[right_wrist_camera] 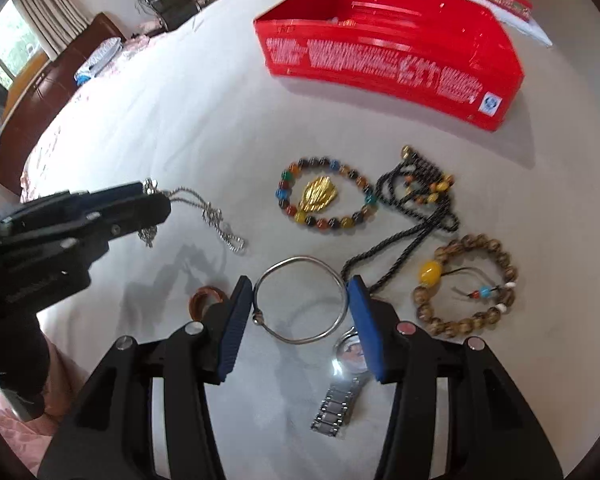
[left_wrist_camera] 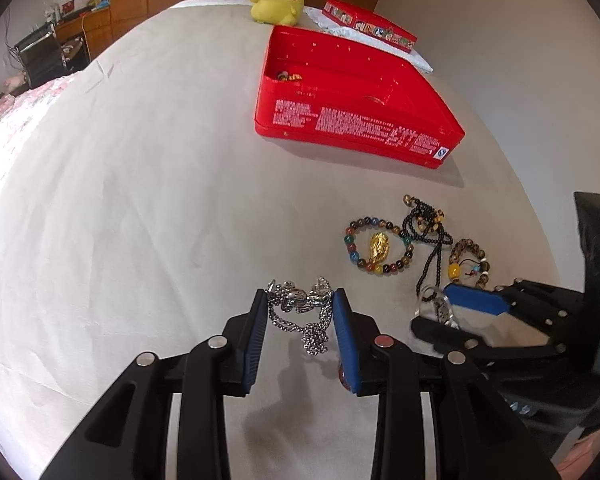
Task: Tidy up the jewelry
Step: 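Grasp the second silver bangle with the right gripper while the left gripper holds the chain, then carry both items into the red box and open both grippers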
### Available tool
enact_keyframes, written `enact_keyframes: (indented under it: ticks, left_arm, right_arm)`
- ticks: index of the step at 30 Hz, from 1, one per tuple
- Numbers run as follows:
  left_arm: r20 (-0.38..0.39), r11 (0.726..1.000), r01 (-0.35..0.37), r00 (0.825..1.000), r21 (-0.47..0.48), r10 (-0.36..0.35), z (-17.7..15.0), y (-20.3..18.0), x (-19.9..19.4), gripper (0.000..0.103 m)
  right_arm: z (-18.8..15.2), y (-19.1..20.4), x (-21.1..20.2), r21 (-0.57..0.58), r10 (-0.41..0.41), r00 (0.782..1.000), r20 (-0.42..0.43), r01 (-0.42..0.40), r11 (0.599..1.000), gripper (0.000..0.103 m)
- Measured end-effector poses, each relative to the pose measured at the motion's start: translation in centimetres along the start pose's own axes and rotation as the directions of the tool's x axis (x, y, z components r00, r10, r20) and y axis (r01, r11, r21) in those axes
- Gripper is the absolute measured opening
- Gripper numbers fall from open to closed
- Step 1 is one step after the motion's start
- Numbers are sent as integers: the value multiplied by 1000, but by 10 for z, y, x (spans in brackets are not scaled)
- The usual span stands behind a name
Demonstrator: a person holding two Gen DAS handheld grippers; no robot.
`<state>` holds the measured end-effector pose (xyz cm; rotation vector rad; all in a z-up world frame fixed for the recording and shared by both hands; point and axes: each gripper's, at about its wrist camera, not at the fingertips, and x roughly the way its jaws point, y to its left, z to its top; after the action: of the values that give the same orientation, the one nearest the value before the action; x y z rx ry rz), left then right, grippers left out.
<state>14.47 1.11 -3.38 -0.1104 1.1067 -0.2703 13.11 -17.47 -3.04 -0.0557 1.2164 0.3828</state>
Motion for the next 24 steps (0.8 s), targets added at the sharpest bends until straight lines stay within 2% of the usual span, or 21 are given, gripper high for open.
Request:
enact_keyframes:
  ticks: [8, 14, 18, 24]
  left_arm:
    - [65, 1000, -23, 998, 16, 22, 25, -9, -23, 33]
    - [122, 1000, -18, 992, 20, 15, 58, -15, -42, 33]
    - [178, 999, -32, 984, 27, 27, 98, -25, -51, 33]
    - [182, 1000, -23, 983, 17, 20, 160, -36, -31, 33]
  right_arm:
    - [30, -14, -40, 26, -9, 995, 99, 7, 1000, 49]
    - [62, -29, -65, 53, -22, 986, 162, 14, 998, 49]
    - [95, -42, -74, 80, -36, 980, 196, 21, 997, 49]
    - [143, -71, -61, 137, -42, 978, 202, 15, 991, 49]
